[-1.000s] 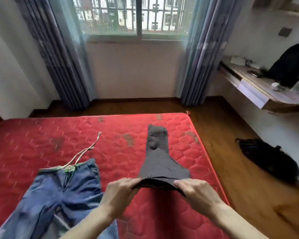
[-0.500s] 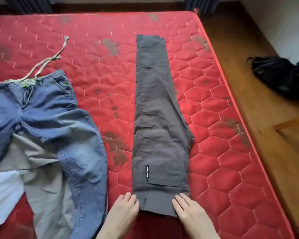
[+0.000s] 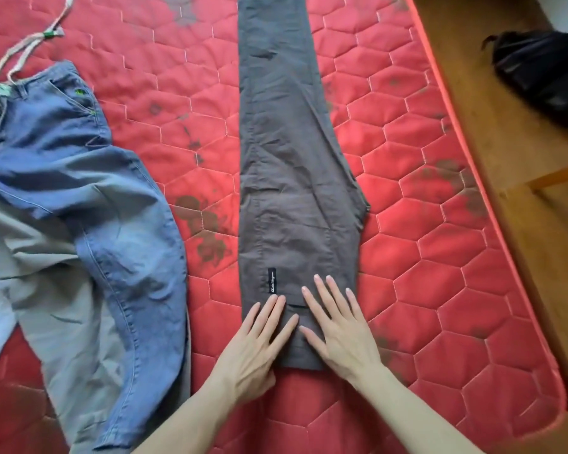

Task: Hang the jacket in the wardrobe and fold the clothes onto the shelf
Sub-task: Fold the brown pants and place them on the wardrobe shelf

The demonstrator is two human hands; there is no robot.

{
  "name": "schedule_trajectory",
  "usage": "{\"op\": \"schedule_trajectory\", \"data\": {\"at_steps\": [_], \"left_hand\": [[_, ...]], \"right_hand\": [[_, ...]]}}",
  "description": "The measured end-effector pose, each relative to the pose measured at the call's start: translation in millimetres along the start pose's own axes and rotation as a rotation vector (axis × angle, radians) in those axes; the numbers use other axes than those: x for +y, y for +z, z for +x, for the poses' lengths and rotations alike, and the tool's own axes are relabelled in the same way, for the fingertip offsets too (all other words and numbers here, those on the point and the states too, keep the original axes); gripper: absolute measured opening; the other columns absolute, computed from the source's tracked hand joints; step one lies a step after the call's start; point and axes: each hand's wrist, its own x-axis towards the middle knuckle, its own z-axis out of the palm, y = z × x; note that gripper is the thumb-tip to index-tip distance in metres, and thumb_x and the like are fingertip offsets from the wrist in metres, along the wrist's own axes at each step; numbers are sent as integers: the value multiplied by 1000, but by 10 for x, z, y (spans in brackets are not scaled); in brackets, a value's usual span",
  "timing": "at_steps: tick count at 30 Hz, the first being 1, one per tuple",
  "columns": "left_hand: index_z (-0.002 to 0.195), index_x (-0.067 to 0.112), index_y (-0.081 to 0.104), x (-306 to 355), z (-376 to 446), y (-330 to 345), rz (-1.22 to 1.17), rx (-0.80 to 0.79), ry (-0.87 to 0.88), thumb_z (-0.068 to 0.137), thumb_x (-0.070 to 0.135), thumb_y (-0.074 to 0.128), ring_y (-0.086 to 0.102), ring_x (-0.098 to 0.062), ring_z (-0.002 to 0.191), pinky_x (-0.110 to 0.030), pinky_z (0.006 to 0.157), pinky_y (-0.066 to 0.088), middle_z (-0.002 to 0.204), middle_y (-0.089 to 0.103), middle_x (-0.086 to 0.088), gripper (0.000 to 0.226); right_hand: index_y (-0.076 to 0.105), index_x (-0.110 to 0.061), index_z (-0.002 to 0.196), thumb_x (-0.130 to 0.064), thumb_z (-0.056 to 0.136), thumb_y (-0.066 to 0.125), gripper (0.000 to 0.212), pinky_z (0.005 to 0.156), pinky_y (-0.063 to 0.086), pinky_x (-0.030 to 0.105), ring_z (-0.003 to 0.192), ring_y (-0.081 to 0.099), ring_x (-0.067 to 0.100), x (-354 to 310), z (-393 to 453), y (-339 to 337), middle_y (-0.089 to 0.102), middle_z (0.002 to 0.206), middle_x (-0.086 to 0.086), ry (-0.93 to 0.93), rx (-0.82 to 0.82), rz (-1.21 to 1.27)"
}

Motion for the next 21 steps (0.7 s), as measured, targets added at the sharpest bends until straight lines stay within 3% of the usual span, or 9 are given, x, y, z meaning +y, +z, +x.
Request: {"op": "schedule_trajectory", "data": {"at_steps": [5,8,11,16,18,21], "left_hand": [[162,6,30,-9,15,150,35,69,39,82,14,42,20,-49,154,-60,118,36,166,17,-34,80],[161,7,32,-47,3,176,23,100,62,84,8,35,23,-46,155,-59,119,36,166,21,-31,77],[160,7,36,-207,-24,161,73,130,125,84,7,35,26,-41,155,-56,119,36,166,26,-26,76],[153,11,49,-641,24,109,214,235,333,98,10,39,39,-33,151,-54,121,29,163,39,-17,56],[156,11,45,-754,82,84,215,262,331,96,10,40,35,-32,153,-53,122,28,166,36,-14,60],[163,14,31,-812,194,35,157,231,230,88,6,40,25,-33,157,-51,125,24,170,26,-14,76]], "right_hand": [[13,-29,167,-65,104,38,77,129,12,49,162,0,21,117,-17,177,3,176,0,0,-75,31],[11,-30,167,-62,104,39,76,129,8,48,162,-5,21,253,-61,90,-2,176,-1,-95,-122,74],[17,-30,167,-32,99,43,73,129,11,46,162,-1,23,506,-124,-14,4,176,-1,-255,-167,54],[20,-27,166,-5,70,47,102,128,21,46,161,10,26,854,-56,-177,11,175,2,-445,-157,-177],[21,-26,166,-9,72,50,100,127,18,48,161,10,27,923,-10,-215,11,175,2,-503,-149,-224],[24,-27,166,-31,85,53,86,129,16,51,162,8,29,990,70,-209,11,175,2,-575,-155,-189]]}}
